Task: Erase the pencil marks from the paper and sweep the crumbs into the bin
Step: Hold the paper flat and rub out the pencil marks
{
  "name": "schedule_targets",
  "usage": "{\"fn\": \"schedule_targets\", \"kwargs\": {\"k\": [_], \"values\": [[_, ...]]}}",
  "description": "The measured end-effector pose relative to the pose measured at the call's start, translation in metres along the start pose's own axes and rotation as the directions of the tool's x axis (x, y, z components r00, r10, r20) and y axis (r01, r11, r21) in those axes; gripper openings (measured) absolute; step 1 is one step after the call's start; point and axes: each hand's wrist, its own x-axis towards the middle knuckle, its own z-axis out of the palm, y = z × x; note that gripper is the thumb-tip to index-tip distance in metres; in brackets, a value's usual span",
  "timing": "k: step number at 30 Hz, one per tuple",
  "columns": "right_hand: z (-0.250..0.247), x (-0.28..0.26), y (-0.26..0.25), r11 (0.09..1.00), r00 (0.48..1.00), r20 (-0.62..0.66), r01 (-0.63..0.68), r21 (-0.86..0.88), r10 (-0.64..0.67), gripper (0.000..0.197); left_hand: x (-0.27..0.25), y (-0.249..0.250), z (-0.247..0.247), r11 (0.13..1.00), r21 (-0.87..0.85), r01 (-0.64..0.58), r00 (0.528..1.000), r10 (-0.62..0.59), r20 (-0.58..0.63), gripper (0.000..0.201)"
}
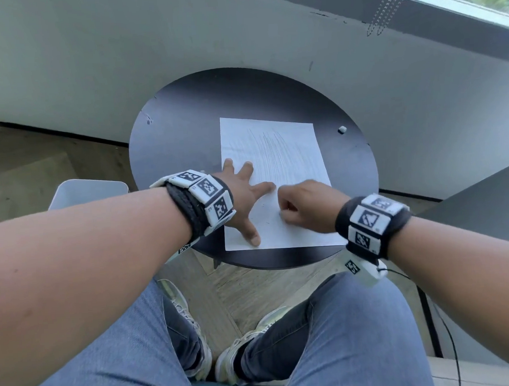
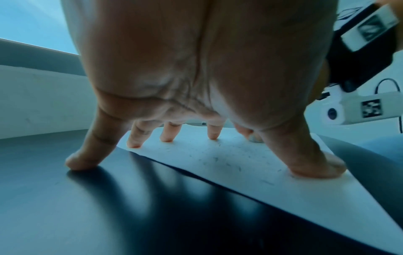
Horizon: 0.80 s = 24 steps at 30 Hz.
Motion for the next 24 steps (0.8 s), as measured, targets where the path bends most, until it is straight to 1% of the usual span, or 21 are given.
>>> {"fn": "schedule_targets", "kwargs": {"k": [2,4,6,8,11,13,16,18,22,24], "values": [[-0.009,0.020,0.015,0.996,0.994,-0.055,-0.089,0.025,0.090,0.011,-0.001,-0.001,0.000,1.000,0.015,0.002,1.000,-0.002,0.004,0.124],[-0.016,0.033,0.026,0.984,0.981,-0.075,-0.175,0.040,0.178,0.011,-0.001,-0.002,0.000,1.000,0.011,-0.002,1.000,0.002,0.005,0.124],[-0.018,0.038,0.029,0.976,0.972,-0.086,-0.216,0.034,0.218,0.011,0.000,-0.005,0.000,1.000,-0.006,-0.003,1.000,0.003,0.000,0.124],[-0.013,0.030,0.020,0.981,0.977,-0.086,-0.192,0.029,0.194,0.011,0.000,-0.007,0.002,1.000,-0.018,0.002,1.000,-0.002,-0.006,0.125],[0.003,0.003,0.001,0.997,0.996,-0.051,-0.070,0.015,0.071,0.011,0.000,-0.007,0.003,1.000,-0.021,0.007,1.000,-0.007,0.001,0.127],[0.011,-0.016,-0.010,1.000,1.000,-0.021,0.004,-0.016,-0.005,0.011,0.000,-0.005,0.003,1.000,-0.029,0.009,1.000,-0.009,0.016,0.129],[0.012,-0.021,-0.012,0.999,1.000,0.006,0.023,-0.031,-0.023,0.012,0.001,-0.005,0.003,0.999,-0.037,-0.001,1.000,0.002,0.022,0.129],[0.007,-0.009,-0.006,1.000,1.000,0.004,-0.014,-0.015,0.014,0.012,0.002,-0.005,0.003,0.999,-0.045,-0.015,1.000,0.016,0.022,0.129],[-0.012,0.028,0.019,0.981,0.979,-0.065,-0.190,0.031,0.192,0.012,0.002,-0.006,0.002,0.999,-0.040,-0.026,0.999,0.028,0.031,0.129],[-0.017,0.036,0.026,0.974,0.971,-0.070,-0.227,0.018,0.227,0.011,0.002,-0.006,0.002,0.999,-0.040,-0.026,0.999,0.027,0.032,0.129]]}}
